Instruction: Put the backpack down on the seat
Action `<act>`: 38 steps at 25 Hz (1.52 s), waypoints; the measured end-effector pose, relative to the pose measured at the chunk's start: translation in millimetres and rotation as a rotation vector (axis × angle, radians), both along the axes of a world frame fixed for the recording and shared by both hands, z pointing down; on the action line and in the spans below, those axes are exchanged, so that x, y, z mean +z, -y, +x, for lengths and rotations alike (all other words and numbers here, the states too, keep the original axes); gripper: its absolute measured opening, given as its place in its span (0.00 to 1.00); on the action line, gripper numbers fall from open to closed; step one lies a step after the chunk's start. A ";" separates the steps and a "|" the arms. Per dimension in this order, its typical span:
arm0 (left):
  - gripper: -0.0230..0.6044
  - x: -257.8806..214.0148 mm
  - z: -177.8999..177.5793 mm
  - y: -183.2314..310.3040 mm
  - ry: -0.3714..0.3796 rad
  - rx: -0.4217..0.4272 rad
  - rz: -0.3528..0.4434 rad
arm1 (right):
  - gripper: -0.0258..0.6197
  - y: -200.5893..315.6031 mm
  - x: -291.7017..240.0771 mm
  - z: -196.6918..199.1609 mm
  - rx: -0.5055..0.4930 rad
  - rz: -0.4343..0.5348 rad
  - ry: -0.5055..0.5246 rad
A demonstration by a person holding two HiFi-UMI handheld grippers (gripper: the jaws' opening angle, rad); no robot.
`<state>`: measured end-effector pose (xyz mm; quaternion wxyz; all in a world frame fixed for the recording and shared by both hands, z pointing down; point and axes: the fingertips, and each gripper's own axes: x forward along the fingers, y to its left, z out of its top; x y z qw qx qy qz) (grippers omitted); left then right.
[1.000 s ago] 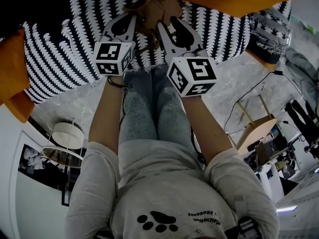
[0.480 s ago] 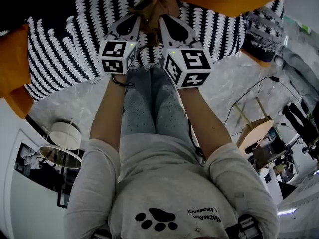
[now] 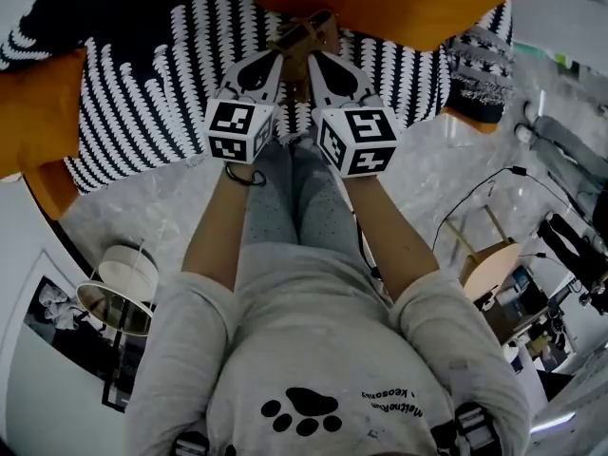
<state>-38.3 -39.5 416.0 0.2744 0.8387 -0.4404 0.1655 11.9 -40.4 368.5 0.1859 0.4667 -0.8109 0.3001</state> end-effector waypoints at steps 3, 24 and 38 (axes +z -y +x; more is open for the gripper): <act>0.07 -37.2 9.1 -2.4 -0.004 0.000 0.033 | 0.09 -3.6 -27.8 6.4 -0.017 0.024 -0.004; 0.07 -237.3 29.4 -111.0 0.004 0.059 0.240 | 0.09 -106.4 -209.1 31.6 -0.051 0.217 -0.007; 0.07 -346.1 63.3 -170.4 -0.020 0.061 0.409 | 0.09 -167.1 -293.8 63.6 -0.062 0.377 0.029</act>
